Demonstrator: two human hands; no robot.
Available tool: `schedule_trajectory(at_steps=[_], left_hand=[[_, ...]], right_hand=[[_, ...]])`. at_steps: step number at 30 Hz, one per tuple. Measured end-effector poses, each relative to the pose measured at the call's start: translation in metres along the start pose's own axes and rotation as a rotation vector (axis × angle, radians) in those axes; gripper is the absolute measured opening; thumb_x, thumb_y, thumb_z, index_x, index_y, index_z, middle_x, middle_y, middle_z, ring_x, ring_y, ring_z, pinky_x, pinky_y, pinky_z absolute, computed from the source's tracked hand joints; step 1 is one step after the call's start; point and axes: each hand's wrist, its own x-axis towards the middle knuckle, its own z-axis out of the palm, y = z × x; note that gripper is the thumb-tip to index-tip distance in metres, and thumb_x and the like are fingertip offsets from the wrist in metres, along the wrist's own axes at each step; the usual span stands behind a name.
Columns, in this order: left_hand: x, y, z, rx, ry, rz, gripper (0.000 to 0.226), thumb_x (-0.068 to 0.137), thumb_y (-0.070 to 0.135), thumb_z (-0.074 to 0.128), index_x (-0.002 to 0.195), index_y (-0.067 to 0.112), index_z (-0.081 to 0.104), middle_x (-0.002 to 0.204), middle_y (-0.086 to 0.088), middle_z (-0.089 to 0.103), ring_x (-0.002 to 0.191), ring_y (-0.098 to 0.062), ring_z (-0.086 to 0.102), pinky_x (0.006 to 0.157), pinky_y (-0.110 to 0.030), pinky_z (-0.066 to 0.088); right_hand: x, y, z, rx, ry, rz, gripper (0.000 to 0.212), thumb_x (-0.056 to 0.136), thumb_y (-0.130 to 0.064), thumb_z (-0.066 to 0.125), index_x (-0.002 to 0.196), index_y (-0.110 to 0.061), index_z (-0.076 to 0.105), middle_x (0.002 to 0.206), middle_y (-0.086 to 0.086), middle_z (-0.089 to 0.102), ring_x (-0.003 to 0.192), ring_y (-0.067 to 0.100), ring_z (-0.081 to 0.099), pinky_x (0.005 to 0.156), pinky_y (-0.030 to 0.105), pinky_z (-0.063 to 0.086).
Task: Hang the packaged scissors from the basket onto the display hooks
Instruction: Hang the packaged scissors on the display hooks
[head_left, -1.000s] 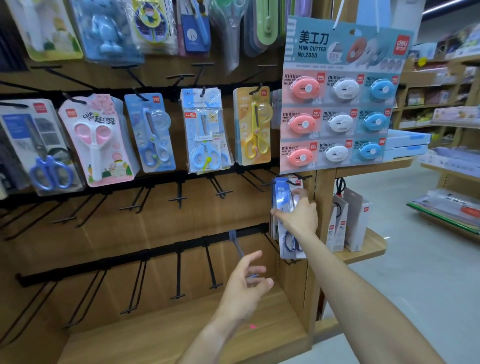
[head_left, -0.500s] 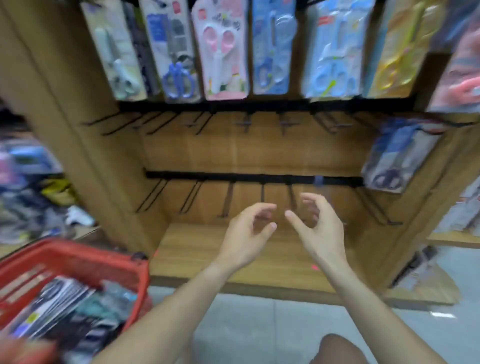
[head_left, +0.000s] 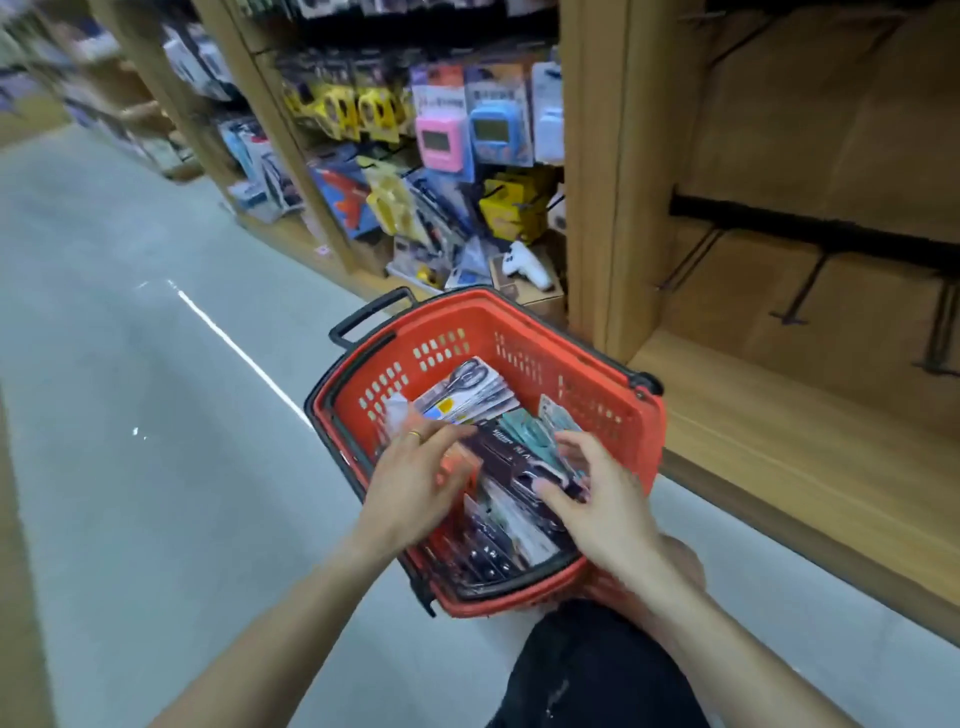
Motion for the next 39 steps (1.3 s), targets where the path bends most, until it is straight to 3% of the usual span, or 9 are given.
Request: schedule_trajectory(at_steps=[6,11,13,17,20,24,30,39], left_hand=[[-0.002,-0.059,0.005,0.088,0.011,-0.049,0.041,0.098,0.031,0.070,0.138,0.032,0.063,0.136,0.002,0.063,0.115,-0.027,0.061,0.098,-0.041,0.051],[0.006,-0.068,0.016,0.073,-0.051,0.021,0.047,0.095,0.033,0.067,0.141,0.032,0.061,0.138,0.003,0.062,0.125,-0.025,0.056,0.106,-0.044,0.047],[0.009,-0.066,0.020,0.073,-0.112,0.046,0.046,0.095,0.037,0.063,0.141,0.032,0.061,0.138,0.003,0.062,0.127,-0.025,0.056,0.107,-0.046,0.047],[0.011,-0.062,0.029,0.099,-0.240,0.076,0.045,0.096,0.035,0.061,0.141,0.030,0.060,0.131,0.000,0.067,0.117,-0.028,0.062,0.101,-0.044,0.050],[0.009,-0.060,0.034,0.102,-0.247,0.046,0.045,0.096,0.031,0.060,0.142,0.029,0.060,0.129,-0.001,0.067,0.116,-0.031,0.063,0.097,-0.043,0.051],[0.006,-0.060,0.037,0.127,-0.246,0.039,0.048,0.098,0.023,0.053,0.145,0.027,0.058,0.132,-0.005,0.067,0.120,-0.032,0.063,0.096,-0.042,0.050],[0.002,-0.057,0.037,0.172,-0.233,0.016,0.052,0.100,0.019,0.048,0.151,0.029,0.051,0.142,-0.003,0.063,0.131,-0.028,0.057,0.105,-0.038,0.042],[0.000,-0.053,0.034,0.235,-0.276,-0.002,0.050,0.101,0.026,0.043,0.151,0.030,0.050,0.145,0.000,0.061,0.133,-0.025,0.056,0.108,-0.037,0.038]], right_hand=[[0.020,0.002,0.046,-0.092,-0.109,0.078,0.059,0.087,-0.029,0.082,0.138,-0.032,0.053,0.130,-0.012,0.067,0.125,0.010,0.061,0.107,0.039,0.047],[0.029,0.006,0.052,-0.122,-0.160,0.161,0.063,0.083,-0.032,0.086,0.137,-0.033,0.053,0.121,-0.010,0.068,0.112,0.011,0.065,0.103,0.041,0.052],[0.029,-0.002,0.053,-0.199,-0.287,0.191,0.074,0.078,-0.043,0.088,0.140,-0.032,0.050,0.122,-0.005,0.068,0.106,0.014,0.067,0.099,0.041,0.053],[0.028,-0.027,0.077,-0.588,-0.570,0.125,0.107,0.070,-0.057,0.088,0.152,-0.023,0.029,0.136,0.003,0.059,0.124,0.029,0.061,0.100,0.045,0.051],[0.026,-0.037,0.105,-0.770,-0.677,0.065,0.098,0.077,-0.038,0.088,0.149,-0.019,0.024,0.134,0.012,0.053,0.123,0.039,0.059,0.096,0.049,0.052],[0.033,-0.042,0.123,-0.881,-0.718,0.060,0.089,0.082,-0.021,0.081,0.149,-0.021,0.023,0.129,0.016,0.052,0.121,0.041,0.060,0.094,0.047,0.052],[0.038,-0.039,0.124,-0.934,-0.773,0.036,0.088,0.079,-0.028,0.081,0.147,-0.029,0.026,0.125,0.017,0.051,0.119,0.041,0.058,0.096,0.048,0.053],[0.035,-0.030,0.135,-1.105,-0.788,-0.035,0.084,0.089,-0.035,0.076,0.155,-0.021,0.027,0.142,0.020,0.041,0.128,0.037,0.053,0.102,0.047,0.052]])
